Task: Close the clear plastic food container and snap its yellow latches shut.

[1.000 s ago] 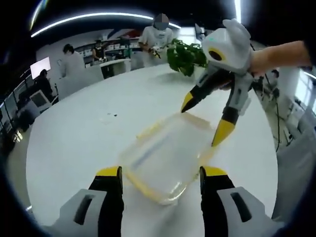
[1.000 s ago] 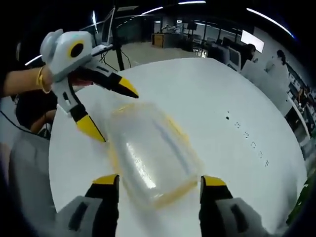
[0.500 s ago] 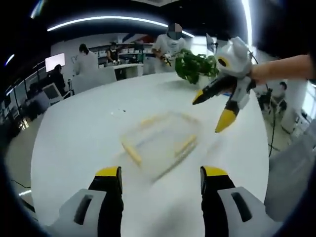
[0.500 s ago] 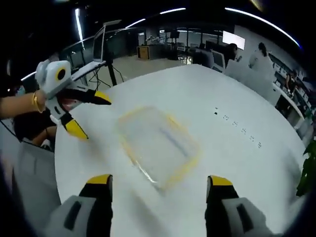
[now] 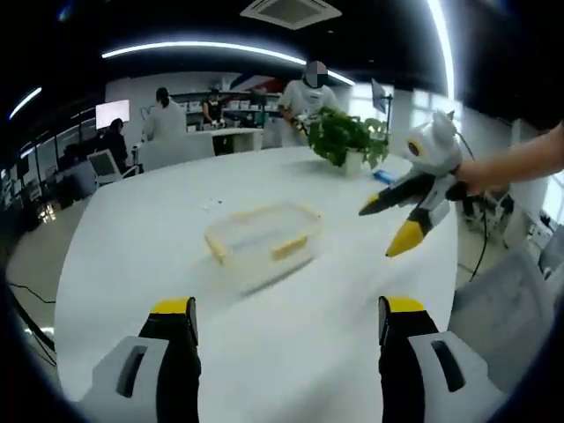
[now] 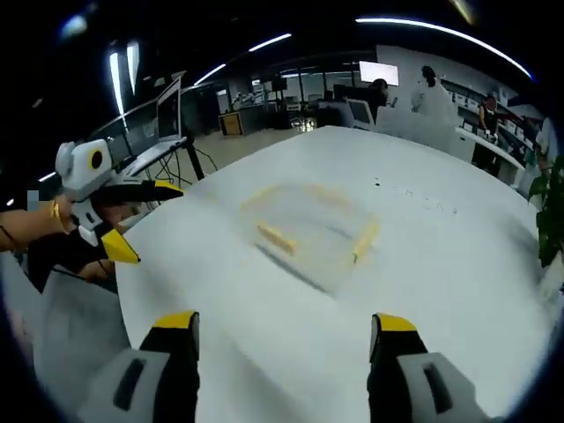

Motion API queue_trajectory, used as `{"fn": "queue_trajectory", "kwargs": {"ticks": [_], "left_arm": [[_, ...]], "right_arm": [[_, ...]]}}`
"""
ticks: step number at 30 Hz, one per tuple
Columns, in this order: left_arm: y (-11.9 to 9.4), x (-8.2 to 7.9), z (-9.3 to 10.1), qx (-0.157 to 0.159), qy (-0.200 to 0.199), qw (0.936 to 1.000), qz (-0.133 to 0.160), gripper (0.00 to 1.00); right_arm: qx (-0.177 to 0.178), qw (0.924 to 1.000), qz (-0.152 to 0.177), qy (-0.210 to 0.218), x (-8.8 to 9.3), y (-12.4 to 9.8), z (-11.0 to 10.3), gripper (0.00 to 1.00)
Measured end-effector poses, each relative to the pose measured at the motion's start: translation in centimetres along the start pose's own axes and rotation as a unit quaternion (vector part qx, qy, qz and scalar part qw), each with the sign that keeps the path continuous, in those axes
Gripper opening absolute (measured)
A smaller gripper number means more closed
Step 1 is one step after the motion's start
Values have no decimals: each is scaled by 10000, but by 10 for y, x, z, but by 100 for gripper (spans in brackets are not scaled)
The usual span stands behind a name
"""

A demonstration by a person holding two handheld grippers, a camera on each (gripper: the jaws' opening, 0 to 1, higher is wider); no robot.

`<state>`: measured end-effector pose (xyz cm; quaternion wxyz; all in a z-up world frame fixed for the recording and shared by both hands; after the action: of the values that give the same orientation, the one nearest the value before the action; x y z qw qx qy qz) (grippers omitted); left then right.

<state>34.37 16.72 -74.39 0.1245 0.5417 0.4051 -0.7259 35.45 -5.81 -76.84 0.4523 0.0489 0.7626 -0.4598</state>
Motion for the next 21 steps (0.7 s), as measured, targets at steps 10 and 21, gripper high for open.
{"fn": "queue_trajectory", "kwargs": {"ticks": [10,21], "left_arm": [[-17,24,31,37,-240,9997,90,90],[-28,32,44,47,-461,9986,252,97]], "right_arm": [[-11,9994,219,274,44,-33,-38,79],[347,9933,757,798,61,-48,-45,82]]}}
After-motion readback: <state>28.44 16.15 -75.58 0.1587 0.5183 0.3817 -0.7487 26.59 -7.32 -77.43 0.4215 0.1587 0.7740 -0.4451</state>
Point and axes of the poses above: the point that each gripper's makers call its tool centre point, and the gripper's own axes: y roughly forward along the fingers, z roughly to its right, x roughly out of its underside, the point moved 5 cm from there along -y, roughly backward along the fingers, and after that the axes turned 1 degree about y, right-handed, at the moved point
